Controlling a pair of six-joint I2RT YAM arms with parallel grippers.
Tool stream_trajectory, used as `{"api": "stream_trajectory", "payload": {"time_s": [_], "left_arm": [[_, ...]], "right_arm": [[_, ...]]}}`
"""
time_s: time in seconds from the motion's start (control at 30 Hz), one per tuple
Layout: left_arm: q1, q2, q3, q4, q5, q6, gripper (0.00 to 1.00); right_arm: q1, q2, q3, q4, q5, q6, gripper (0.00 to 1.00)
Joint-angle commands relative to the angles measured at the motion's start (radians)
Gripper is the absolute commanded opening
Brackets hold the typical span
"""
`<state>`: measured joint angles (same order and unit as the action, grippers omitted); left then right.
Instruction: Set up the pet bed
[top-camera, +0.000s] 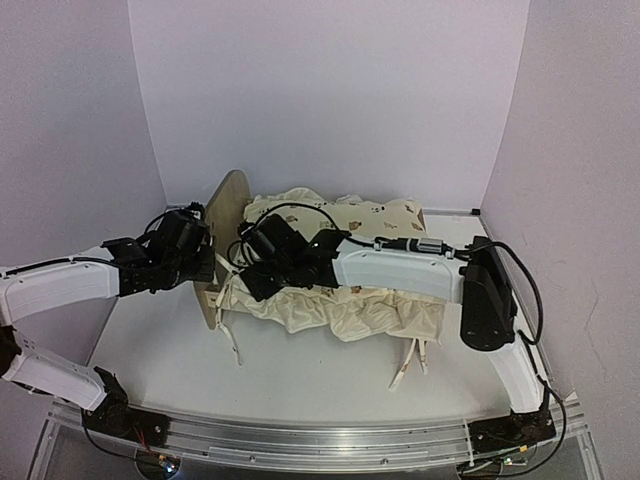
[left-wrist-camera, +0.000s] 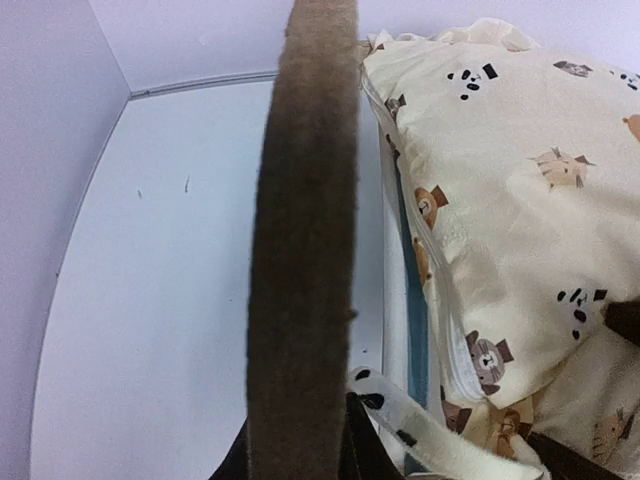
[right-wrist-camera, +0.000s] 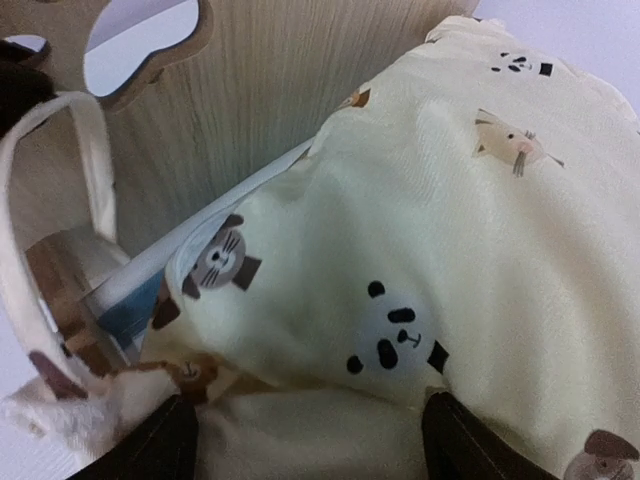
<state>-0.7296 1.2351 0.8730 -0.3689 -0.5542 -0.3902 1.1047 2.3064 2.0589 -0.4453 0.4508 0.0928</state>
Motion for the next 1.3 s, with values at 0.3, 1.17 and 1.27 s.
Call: {"api": "stream_trajectory", "payload": {"time_s": [0.3,1.17,1.27], "left_arm": [[0.011,0.049,0.123,0.034,0.015,0.036,0.0],[0.01,0.033,0.226,-0.073,0.091,0.027,0.0],[0.01,0.035,0.241,-0.079,0.102,0.029,0.0]], "right_arm": [[0.097,-0.29,-0.303,-0.037,-0.218,0.041,0.82],[0.182,0.018,-0.466,0.597,-0.004,0.371,0.43],[0.174,0.051,-0.435,0.633,0.043,0.415,0.43]]}}
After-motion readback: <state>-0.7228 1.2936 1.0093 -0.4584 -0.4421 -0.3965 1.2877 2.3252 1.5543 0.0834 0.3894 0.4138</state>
